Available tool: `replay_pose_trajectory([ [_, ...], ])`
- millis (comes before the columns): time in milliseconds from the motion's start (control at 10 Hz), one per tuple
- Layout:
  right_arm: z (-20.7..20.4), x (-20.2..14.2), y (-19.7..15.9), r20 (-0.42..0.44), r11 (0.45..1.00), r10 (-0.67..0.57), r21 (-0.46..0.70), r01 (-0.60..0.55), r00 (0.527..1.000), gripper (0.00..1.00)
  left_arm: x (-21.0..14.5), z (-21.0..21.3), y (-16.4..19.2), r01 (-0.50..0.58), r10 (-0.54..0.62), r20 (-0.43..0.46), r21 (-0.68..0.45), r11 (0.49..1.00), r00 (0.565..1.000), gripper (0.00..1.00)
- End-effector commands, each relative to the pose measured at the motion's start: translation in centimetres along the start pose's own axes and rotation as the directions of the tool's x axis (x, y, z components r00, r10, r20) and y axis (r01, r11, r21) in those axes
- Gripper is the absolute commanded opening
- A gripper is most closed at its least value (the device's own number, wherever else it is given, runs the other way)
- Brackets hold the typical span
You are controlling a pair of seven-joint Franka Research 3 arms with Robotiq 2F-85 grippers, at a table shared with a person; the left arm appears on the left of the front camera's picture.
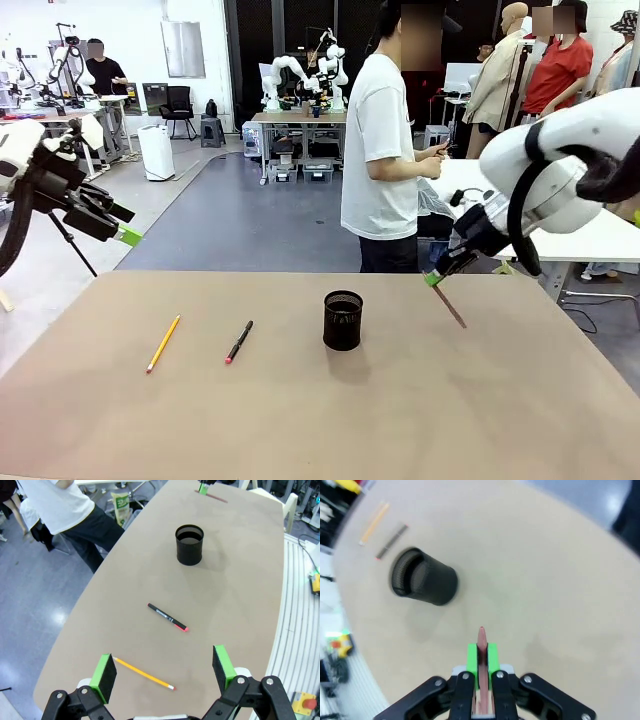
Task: Place the pens into the pen holder.
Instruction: Pick up a writing instrument from the table and place it into the Pen holder.
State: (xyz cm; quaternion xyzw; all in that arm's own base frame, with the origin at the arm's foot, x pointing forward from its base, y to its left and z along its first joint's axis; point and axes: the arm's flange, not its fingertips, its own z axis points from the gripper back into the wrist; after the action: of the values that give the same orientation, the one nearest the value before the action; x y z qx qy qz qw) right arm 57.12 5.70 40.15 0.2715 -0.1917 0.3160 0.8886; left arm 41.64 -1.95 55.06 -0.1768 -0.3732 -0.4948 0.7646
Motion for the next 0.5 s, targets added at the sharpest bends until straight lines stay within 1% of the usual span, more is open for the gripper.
replay_pose_trajectory([
  [0,1.9,-3.0,0.5,0.130,0.959,0.242,0.121,-0.257,0.962,0.00,0.0,0.1,0.0,0.001,-0.001,0.006,-0.003,1.000,1.000,1.00],
  [100,3.3,-3.4,1.1,0.227,0.921,0.356,0.082,-0.382,0.907,0.00,0.0,0.1,0.0,0.001,-0.001,0.006,-0.003,1.000,1.000,1.00],
  [200,4.6,-4.0,1.5,0.325,0.885,0.434,0.021,-0.465,0.840,0.00,0.0,0.1,0.0,0.001,-0.001,0.006,-0.003,1.000,1.000,1.00],
  [300,5.9,-4.5,1.7,0.399,0.870,0.462,-0.030,-0.492,0.792,0.00,0.0,0.1,0.0,0.001,-0.001,0.006,-0.003,1.000,1.000,1.00],
  [400,7.2,-4.6,1.6,0.486,0.866,0.463,-0.072,-0.494,0.741,0.00,0.0,0.1,0.0,0.001,-0.001,0.006,-0.003,1.000,1.000,1.00],
])
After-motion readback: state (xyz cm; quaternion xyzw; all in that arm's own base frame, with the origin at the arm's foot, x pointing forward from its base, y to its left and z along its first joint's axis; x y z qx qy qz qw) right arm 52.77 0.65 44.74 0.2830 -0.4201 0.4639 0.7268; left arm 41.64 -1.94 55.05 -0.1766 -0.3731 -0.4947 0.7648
